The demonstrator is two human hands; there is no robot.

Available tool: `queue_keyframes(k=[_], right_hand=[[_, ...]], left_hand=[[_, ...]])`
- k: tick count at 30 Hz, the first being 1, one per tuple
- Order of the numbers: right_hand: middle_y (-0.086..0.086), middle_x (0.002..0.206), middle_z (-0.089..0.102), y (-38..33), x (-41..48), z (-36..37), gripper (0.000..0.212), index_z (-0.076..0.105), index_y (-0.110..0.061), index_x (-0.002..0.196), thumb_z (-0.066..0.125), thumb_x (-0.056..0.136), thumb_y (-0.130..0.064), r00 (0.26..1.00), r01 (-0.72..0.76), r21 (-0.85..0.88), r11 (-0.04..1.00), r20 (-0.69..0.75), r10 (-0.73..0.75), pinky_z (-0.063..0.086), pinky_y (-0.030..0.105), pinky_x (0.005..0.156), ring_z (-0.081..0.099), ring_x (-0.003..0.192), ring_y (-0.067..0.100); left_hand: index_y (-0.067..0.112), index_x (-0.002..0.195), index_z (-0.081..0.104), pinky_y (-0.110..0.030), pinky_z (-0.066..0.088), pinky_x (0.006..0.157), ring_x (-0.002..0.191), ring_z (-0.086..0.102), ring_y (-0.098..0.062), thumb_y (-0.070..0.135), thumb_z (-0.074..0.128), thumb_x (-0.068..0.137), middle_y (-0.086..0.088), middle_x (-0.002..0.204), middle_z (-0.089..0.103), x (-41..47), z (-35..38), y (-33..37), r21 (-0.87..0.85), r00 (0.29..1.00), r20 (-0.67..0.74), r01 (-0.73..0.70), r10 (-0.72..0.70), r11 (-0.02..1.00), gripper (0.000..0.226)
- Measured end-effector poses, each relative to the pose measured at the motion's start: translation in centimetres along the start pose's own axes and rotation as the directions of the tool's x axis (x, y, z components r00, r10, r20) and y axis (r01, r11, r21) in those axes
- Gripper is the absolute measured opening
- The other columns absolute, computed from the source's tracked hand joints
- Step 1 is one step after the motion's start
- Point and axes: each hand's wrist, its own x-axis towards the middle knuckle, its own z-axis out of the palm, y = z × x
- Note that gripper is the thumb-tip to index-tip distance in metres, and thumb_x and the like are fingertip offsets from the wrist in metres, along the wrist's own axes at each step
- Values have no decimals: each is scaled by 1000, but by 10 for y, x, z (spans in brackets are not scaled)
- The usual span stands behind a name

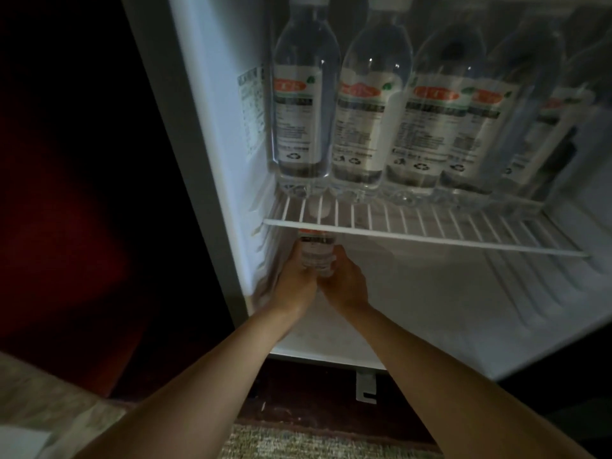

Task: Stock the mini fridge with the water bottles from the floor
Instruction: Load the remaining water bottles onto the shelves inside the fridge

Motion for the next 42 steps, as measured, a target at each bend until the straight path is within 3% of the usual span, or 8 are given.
queue_keyframes(k=[3,6,20,23,26,31,36,42], right_hand=[[17,123,60,-7,12,0,54,44,-9,124,59,80,-36,1000,13,-39,999,5,-13,42,34,85,54,115,36],[22,123,59,-17,21,3,53,40,-4,128,58,84,-28,1000,-6,18,1000,9,5,42,36,88,53,117,38],[21,123,59,-21,35,6,55,44,-6,129,64,81,-23,999,-11,87,996,54,6,43,38,97,54,118,35],[19,109,58,-17,32,5,47,44,-7,118,63,80,-26,997,-62,93,994,44,58,41,34,83,56,107,27],[24,123,55,-13,15,-7,50,38,5,125,61,85,-14,996,-83,27,996,32,82,42,35,87,53,116,35],[19,123,55,-17,-43,-51,41,42,0,124,55,86,-8,998,-62,34,997,4,62,43,34,88,53,115,33],[8,116,59,-36,-134,-110,28,53,-8,114,53,86,-12,996,-58,52,997,-64,61,39,24,80,55,109,24],[6,109,64,-43,-255,-191,25,60,-9,109,53,85,-13,985,-30,24,999,-168,33,43,27,82,58,106,23]], left_hand=[[18,136,43,-27,37,110,126,47,-15,-5,32,93,0,134,53,6,-2,0,4,1000,-10,-15,15,1000,50],[22,141,36,-34,24,117,135,35,-13,-1,32,94,3,144,42,12,-2,1,11,999,-38,3,-3,1000,53],[21,132,48,-49,35,110,126,48,-23,-11,43,83,-5,134,54,31,-3,1,-96,995,-69,65,-71,993,58],[23,126,46,-42,33,112,124,46,-18,-8,44,85,0,132,52,22,-2,3,4,997,-63,43,-43,999,52],[12,140,33,-33,28,114,134,39,-21,-3,45,90,-7,141,44,3,-1,6,159,999,9,47,-49,986,54],[8,136,38,-11,37,65,117,50,-26,-5,38,88,-13,134,50,-54,-4,34,421,986,63,113,-154,900,50],[8,125,47,-27,39,77,112,55,-30,6,40,91,-11,115,58,-125,-5,87,513,991,45,85,-126,854,35],[11,122,54,-34,43,100,119,52,-25,9,40,92,-9,127,57,-204,10,162,634,983,174,-74,-49,770,33]])
